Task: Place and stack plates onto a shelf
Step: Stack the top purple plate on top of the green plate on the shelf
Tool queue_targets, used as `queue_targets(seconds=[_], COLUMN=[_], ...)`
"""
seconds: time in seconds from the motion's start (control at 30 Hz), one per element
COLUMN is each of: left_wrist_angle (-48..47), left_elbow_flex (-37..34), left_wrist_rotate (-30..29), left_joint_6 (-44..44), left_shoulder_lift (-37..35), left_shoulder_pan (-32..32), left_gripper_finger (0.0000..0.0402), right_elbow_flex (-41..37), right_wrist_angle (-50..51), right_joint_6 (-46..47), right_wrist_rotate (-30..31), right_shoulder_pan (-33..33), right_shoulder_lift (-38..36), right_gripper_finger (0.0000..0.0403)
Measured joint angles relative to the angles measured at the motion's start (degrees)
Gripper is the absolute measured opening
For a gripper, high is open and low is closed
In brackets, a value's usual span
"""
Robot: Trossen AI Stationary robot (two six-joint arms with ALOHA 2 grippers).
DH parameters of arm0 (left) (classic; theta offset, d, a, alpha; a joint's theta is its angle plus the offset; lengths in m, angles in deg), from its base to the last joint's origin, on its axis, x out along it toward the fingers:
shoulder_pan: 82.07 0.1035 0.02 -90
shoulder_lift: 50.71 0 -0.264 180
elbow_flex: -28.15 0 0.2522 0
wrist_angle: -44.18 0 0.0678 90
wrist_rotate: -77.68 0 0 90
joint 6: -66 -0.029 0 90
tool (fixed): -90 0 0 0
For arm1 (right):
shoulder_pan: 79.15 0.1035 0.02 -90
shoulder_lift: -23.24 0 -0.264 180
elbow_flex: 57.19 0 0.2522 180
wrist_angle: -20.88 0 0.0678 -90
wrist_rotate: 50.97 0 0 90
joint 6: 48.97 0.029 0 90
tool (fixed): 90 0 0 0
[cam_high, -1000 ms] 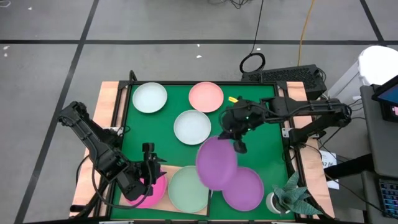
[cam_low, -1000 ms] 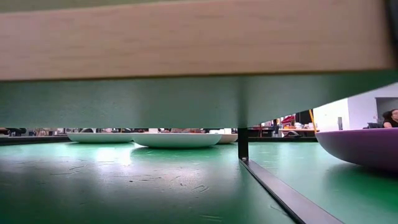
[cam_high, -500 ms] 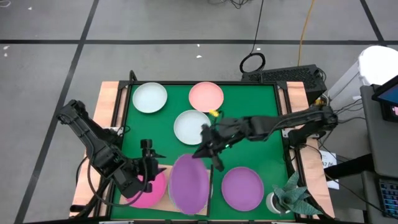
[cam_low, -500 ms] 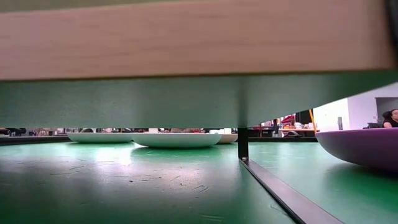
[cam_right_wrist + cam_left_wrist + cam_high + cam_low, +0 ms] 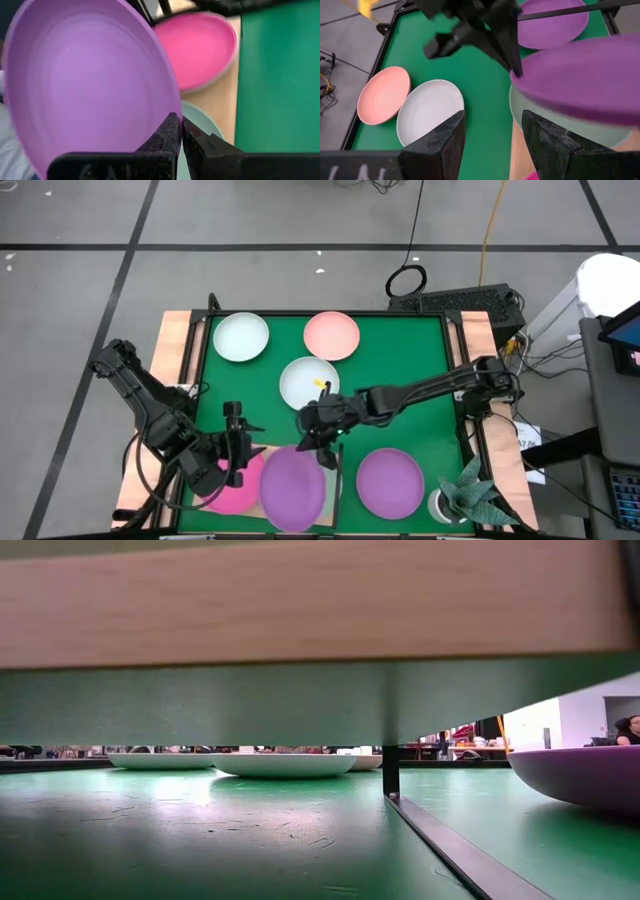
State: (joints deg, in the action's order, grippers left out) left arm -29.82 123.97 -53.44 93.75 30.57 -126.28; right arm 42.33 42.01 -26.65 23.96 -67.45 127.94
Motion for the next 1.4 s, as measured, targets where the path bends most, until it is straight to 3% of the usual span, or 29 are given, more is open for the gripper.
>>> queue_targets(seconds=[0.3, 0.57, 1.0, 1.4], left_wrist_angle=[0.0, 0.1, 0.1, 0.1], left_elbow_flex=[0.0, 0.0, 0.0, 0.0], left_wrist_rotate=[0.0, 0.0, 0.0, 0.0], left_joint_6=[0.0, 0.5, 0.6, 0.6], left_shoulder_lift=[0.0, 0.0, 0.0, 0.0], left_shoulder_pan=[-0.2, -0.2, -0.2, -0.2], left_gripper_finger=[0.0200, 0.0200, 0.0200, 0.0200], right_elbow_flex=[0.0, 0.0, 0.0, -3.7], right_wrist_angle=[10.0, 16.1, 18.2, 12.8], right_joint_6=[-0.4, 1.0, 2.1, 2.2], right_wrist_rotate=[6.3, 7.6, 7.7, 7.5], right_shoulder_pan=[0.5, 0.8, 0.8, 0.7], right_shoulder_lift=[1.0, 1.0, 1.0, 0.8], right_gripper_finger=[0.0000, 0.0000, 0.0000, 0.0000])
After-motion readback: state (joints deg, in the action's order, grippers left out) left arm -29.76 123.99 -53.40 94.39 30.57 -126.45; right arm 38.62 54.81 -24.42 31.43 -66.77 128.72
